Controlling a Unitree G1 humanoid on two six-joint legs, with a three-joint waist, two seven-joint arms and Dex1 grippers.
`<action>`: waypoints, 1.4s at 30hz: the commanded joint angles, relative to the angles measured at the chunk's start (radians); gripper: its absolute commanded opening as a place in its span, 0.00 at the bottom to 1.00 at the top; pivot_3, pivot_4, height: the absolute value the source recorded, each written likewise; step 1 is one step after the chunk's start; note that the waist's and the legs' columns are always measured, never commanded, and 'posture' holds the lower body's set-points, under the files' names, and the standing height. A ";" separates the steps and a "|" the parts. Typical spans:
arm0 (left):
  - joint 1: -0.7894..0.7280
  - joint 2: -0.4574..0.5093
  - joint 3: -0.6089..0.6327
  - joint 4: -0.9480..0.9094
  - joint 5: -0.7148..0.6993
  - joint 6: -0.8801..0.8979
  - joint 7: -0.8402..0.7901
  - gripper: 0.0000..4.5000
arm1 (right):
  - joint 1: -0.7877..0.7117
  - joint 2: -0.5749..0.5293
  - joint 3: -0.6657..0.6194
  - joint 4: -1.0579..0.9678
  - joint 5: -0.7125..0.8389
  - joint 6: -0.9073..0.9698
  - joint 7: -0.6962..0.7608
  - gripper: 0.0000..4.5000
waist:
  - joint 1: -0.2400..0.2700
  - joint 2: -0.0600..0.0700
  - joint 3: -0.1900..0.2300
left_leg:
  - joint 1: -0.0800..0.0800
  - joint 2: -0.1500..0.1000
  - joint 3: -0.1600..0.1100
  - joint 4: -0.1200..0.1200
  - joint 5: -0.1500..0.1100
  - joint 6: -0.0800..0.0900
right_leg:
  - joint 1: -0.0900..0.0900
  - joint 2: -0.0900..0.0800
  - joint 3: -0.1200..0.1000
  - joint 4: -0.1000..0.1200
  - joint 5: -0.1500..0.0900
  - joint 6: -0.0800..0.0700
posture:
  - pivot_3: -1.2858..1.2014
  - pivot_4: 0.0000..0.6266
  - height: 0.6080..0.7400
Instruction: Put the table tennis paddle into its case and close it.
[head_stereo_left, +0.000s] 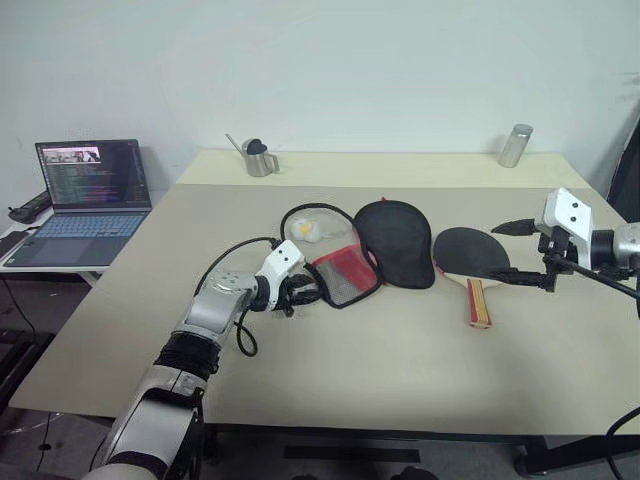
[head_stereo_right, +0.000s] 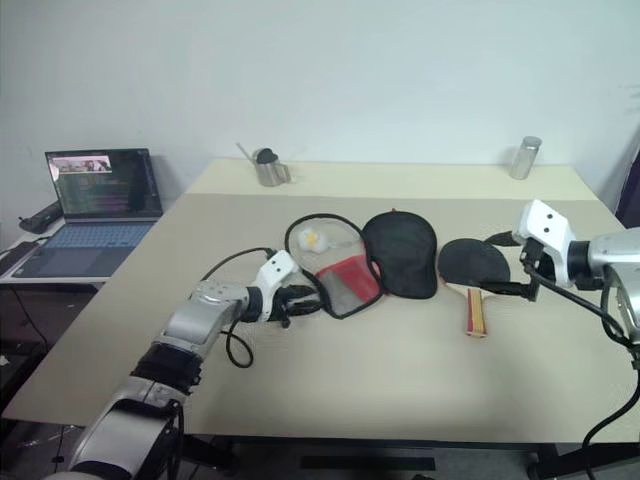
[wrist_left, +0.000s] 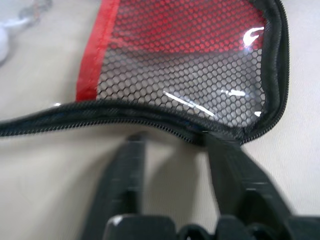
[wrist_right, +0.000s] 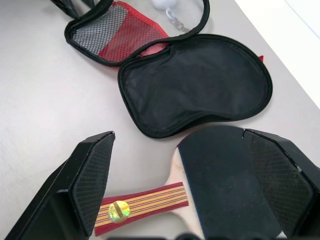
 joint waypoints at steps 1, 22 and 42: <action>0.004 0.024 0.040 -0.068 -0.005 0.009 0.023 0.79 | 0.016 0.004 -0.045 -0.056 0.022 0.036 -0.034 1.00 | 0.000 0.000 0.000 | 0.000 0.000 0.000 0.000 0.000 0.000 | 0.000 0.000 0.000 0.000 0.000 0.000 | 0.52 0.24 1.00; 0.170 0.310 0.182 -0.441 -0.236 0.068 -0.241 0.99 | -0.001 0.562 -0.195 -0.296 -0.116 1.091 -0.922 1.00 | 0.001 0.001 -0.001 | 0.000 0.000 0.003 -0.001 0.000 0.000 | -0.003 0.001 0.007 0.002 0.001 -0.001 | 0.52 0.24 1.00; 0.150 0.255 0.174 -0.440 -0.211 0.077 -0.113 1.00 | -0.144 0.670 -0.213 0.121 -0.182 0.750 -1.176 0.38 | -0.028 -0.005 -0.004 | 0.016 0.001 0.015 -0.003 -0.001 0.002 | 0.004 0.005 0.021 0.004 0.005 0.001 | 0.52 0.24 1.00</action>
